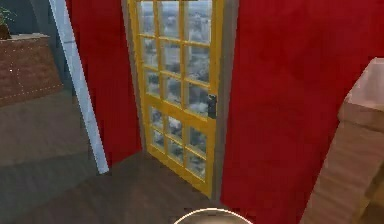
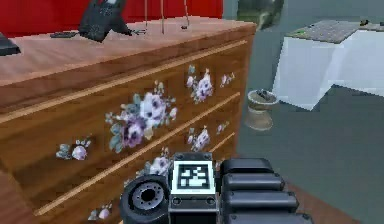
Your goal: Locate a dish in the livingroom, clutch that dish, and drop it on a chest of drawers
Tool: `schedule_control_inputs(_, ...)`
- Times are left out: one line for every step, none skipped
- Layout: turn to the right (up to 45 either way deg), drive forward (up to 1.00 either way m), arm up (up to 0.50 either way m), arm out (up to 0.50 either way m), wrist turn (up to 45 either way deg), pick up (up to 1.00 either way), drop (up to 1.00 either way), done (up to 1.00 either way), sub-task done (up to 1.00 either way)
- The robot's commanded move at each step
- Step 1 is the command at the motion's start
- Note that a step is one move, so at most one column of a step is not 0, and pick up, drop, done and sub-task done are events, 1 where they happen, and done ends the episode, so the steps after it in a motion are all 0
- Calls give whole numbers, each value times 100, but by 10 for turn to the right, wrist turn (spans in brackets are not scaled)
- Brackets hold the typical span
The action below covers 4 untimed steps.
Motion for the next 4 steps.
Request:
schedule_control_inputs(-390,0,0,0,0,0,0,0,0)
schedule_control_inputs(0,100,0,0,0,0,0,0,0)
schedule_control_inputs(0,100,0,0,0,0,0,0,0)
schedule_control_inputs(-30,0,0,0,0,0,0,0,0)
